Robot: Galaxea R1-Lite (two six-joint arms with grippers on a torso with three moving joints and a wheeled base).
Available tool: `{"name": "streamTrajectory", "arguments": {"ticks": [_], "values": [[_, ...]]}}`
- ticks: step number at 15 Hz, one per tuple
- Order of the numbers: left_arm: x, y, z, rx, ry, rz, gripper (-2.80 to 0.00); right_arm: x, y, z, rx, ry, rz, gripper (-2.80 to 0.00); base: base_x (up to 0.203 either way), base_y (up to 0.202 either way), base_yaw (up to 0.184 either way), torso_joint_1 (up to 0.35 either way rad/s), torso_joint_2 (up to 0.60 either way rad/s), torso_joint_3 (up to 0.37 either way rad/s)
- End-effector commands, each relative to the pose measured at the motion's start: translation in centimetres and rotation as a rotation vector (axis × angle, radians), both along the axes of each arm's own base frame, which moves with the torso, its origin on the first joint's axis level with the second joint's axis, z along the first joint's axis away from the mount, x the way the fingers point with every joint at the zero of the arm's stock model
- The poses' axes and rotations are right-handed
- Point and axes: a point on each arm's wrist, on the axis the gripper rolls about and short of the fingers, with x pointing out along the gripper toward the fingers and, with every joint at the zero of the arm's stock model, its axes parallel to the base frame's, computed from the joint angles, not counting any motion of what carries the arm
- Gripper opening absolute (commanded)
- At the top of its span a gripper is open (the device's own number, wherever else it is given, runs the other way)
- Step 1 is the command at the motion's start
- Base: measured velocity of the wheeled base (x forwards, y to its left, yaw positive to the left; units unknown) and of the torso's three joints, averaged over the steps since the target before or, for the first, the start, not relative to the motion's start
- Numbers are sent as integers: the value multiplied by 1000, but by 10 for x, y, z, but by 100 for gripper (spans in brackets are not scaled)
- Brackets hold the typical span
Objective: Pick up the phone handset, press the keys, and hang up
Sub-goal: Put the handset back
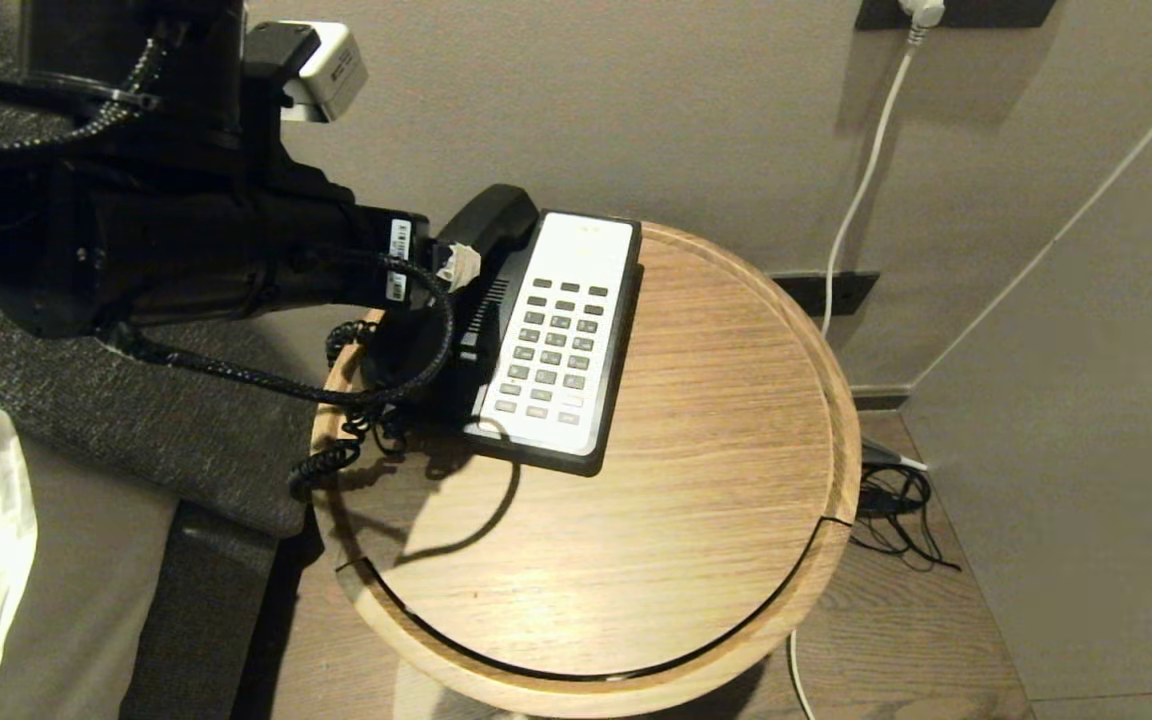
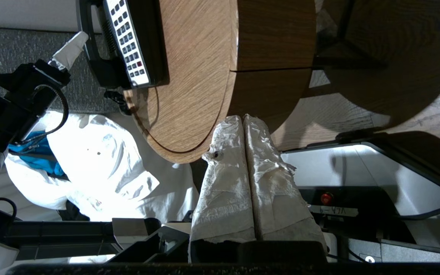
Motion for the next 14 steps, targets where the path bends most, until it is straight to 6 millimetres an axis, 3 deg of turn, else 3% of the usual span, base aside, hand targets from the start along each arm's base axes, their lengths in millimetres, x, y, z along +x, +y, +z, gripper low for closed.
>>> {"name": "streamTrajectory", "arguments": {"ticks": [1,11,14], "values": [[-1,0,3,-7,-10,-2,0,0,0,-1,3,7,0,-280,0,0,0,0,0,0],[1,-13,-11,35,38,-40,0,1,0,-1,3,9,2,-280,0,0,0,0,0,0],[0,-14,-6,14,17,-44,0,1,0,-2,2,10,2,-280,0,0,0,0,0,0]]}}
